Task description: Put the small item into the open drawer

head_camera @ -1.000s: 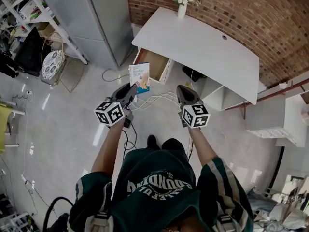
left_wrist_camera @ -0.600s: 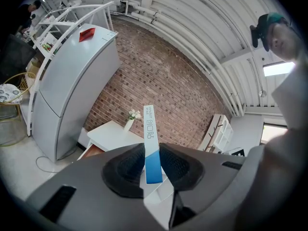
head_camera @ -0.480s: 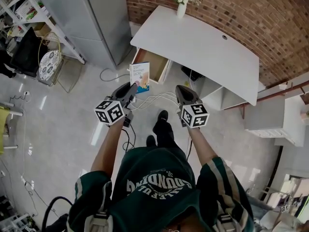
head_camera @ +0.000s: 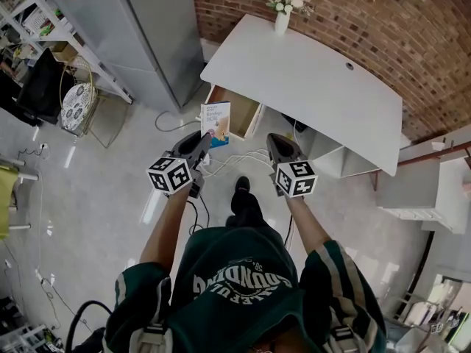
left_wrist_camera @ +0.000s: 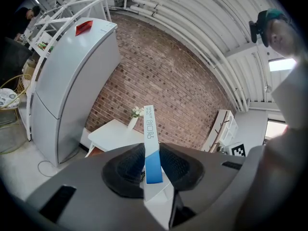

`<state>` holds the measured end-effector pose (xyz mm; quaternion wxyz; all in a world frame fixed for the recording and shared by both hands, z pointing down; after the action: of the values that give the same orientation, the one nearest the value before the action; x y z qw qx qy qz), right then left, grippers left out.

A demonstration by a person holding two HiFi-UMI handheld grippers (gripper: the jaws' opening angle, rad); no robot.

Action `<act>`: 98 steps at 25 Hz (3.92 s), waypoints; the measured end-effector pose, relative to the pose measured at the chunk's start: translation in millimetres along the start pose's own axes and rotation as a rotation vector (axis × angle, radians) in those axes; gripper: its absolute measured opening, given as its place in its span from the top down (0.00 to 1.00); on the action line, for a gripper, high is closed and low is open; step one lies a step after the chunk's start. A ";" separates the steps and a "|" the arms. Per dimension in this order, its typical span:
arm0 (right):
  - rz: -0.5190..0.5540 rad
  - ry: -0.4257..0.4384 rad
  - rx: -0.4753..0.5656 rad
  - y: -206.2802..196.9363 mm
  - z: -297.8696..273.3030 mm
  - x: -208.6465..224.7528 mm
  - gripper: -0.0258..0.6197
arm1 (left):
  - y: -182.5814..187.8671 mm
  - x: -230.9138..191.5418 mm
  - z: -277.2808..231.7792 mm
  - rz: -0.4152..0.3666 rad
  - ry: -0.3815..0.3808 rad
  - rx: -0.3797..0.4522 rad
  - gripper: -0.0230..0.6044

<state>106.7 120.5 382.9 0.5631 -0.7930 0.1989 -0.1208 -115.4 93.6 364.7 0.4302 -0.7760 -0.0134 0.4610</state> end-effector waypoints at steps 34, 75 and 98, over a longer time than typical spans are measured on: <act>-0.051 0.148 -0.060 7.6 -177.4 111.2 0.92 | 45.1 -73.4 -146.2 -0.072 0.137 -0.149 0.80; -0.053 0.140 -0.275 -89.3 -245.1 68.9 0.92 | -30.9 -228.4 -193.6 -0.175 0.156 -0.414 0.80; -0.109 0.152 -0.358 -161.5 -255.4 47.9 0.92 | -108.9 -290.0 -265.1 -0.254 0.207 -0.545 0.80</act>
<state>72.2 -70.6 619.3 0.3892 -0.8785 0.2161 -0.1735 -48.3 -132.6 697.2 0.2598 -0.8976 -0.1894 0.3016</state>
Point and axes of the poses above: the fingertips, and each gripper's own axes: z backward along the fingers, x to its right, y out of its top, the point moved 3 cm from there along z, backward along the fingers, and after that the axes turned 14 degrees about z, right-handed, at the moved point
